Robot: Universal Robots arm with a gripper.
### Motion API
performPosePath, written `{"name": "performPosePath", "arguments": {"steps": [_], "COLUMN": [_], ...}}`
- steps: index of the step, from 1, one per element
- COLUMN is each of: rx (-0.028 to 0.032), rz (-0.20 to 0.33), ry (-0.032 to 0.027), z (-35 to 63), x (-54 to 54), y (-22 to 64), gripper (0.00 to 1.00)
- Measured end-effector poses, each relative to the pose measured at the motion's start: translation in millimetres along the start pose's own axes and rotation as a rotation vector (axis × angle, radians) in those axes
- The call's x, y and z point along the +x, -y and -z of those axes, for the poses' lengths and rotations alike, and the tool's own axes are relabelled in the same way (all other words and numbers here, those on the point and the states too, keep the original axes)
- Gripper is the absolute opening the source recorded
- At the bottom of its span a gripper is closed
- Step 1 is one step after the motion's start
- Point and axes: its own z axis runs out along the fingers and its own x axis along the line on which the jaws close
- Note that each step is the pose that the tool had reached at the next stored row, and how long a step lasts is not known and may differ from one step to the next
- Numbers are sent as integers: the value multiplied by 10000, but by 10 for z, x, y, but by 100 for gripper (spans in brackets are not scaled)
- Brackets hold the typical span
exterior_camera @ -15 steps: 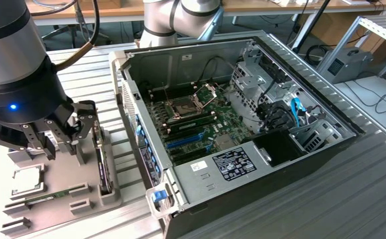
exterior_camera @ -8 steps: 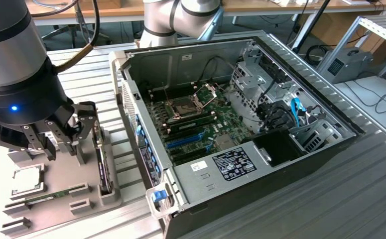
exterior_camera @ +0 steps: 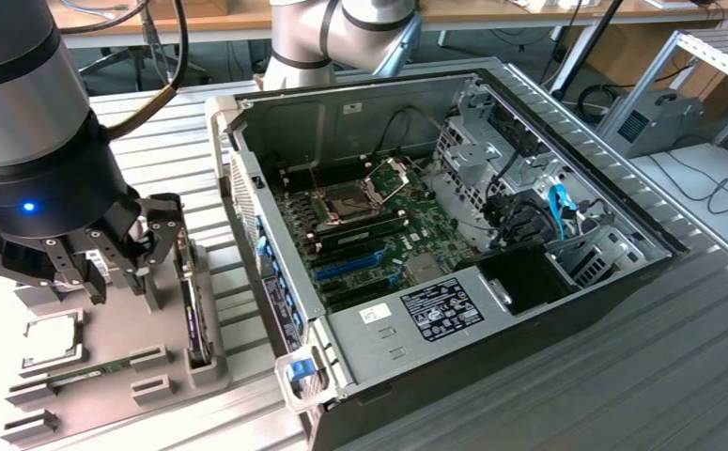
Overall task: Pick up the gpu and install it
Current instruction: 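Pick up the gpu and move the gpu toward the slot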
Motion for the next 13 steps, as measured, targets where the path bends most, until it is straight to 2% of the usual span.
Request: {"name": "performPosePath", "arguments": {"steps": [13], "rx": [0], "rz": [0], "ry": [0], "z": [-32], "x": [1], "y": [2], "gripper": [36]}}
